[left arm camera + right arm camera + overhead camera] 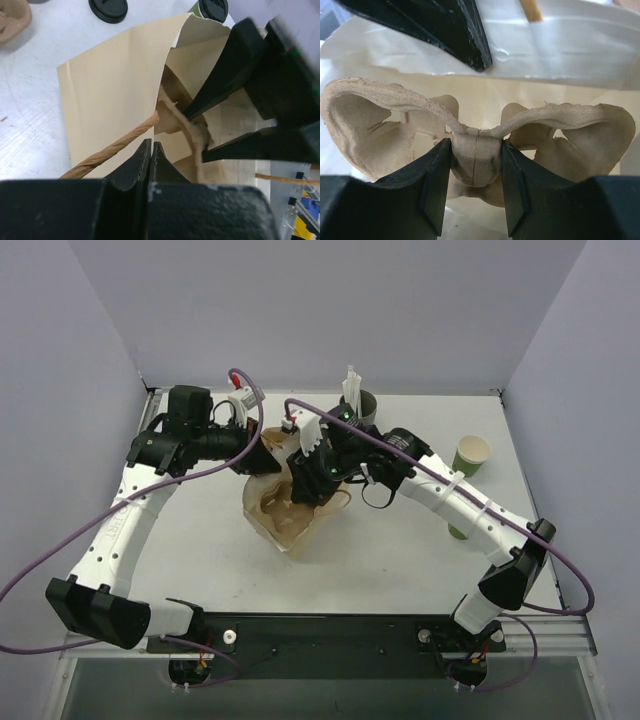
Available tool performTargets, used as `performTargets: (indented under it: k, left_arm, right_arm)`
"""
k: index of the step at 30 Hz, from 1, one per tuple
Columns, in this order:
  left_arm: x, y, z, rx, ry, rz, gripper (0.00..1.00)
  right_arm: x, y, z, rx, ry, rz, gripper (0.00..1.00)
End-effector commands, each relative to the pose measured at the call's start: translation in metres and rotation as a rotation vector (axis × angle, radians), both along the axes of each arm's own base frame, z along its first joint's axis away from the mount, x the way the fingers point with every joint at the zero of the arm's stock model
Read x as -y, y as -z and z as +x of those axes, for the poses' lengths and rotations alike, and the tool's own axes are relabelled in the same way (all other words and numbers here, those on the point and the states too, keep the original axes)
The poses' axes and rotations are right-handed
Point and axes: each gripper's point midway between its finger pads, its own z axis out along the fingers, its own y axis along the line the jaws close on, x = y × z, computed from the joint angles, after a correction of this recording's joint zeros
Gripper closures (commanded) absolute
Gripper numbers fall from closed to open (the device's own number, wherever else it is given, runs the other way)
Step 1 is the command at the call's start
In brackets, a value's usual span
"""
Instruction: Pack the takeout coffee
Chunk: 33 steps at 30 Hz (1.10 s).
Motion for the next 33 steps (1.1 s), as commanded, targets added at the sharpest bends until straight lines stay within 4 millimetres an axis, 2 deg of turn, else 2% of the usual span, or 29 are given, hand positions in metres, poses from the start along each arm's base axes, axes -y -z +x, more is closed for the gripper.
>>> performTargets:
  k: [1, 5, 6, 9, 13, 16, 21, 25, 28, 31, 33]
  left_arm:
    - [0.01, 0.002, -0.003, -0.065, -0.03, -0.012, 1.0]
    - [0.015, 0.007, -0.001, -0.097, -0.102, 0.045, 1.0]
    - [0.015, 0.01, -0.001, -0.106, -0.116, 0.063, 1.0]
    - [0.011, 0.025, 0.002, -0.114, -0.182, 0.149, 1.0]
    - [0.0, 0.046, 0.01, -0.1, -0.269, 0.294, 1.0]
    - [-0.006, 0.055, 0.013, -0.065, -0.316, 0.383, 1.0]
    - [-0.018, 0.057, 0.023, 0.01, -0.409, 0.484, 1.0]
    - [-0.007, 0.052, 0.021, 0.032, -0.382, 0.438, 1.0]
    - [-0.009, 0.048, 0.024, 0.044, -0.404, 0.433, 0.92]
    - [-0.014, 0.045, 0.028, 0.063, -0.435, 0.442, 0.92]
    - [-0.013, 0.046, 0.028, 0.066, -0.43, 0.445, 0.96]
  right_arm:
    - [0.007, 0.015, 0.008, 0.111, 0.022, -0.146, 0.83]
    - [0.015, 0.035, 0.011, 0.111, 0.052, -0.22, 0.84]
    - [0.017, 0.045, 0.01, 0.095, 0.054, -0.246, 0.85]
    - [0.02, 0.066, 0.008, 0.061, 0.055, -0.291, 0.86]
    - [0.021, 0.086, 0.007, 0.026, 0.049, -0.332, 0.87]
    - [0.022, 0.098, 0.006, -0.006, 0.067, -0.358, 0.87]
    - [0.028, 0.115, 0.004, -0.032, 0.062, -0.418, 0.88]
    - [0.03, 0.123, 0.006, -0.038, 0.071, -0.447, 0.88]
    - [0.03, 0.128, 0.008, -0.047, 0.073, -0.466, 0.89]
    - [0.031, 0.13, 0.007, -0.048, 0.073, -0.47, 0.89]
    - [0.031, 0.131, 0.007, -0.047, 0.066, -0.473, 0.89]
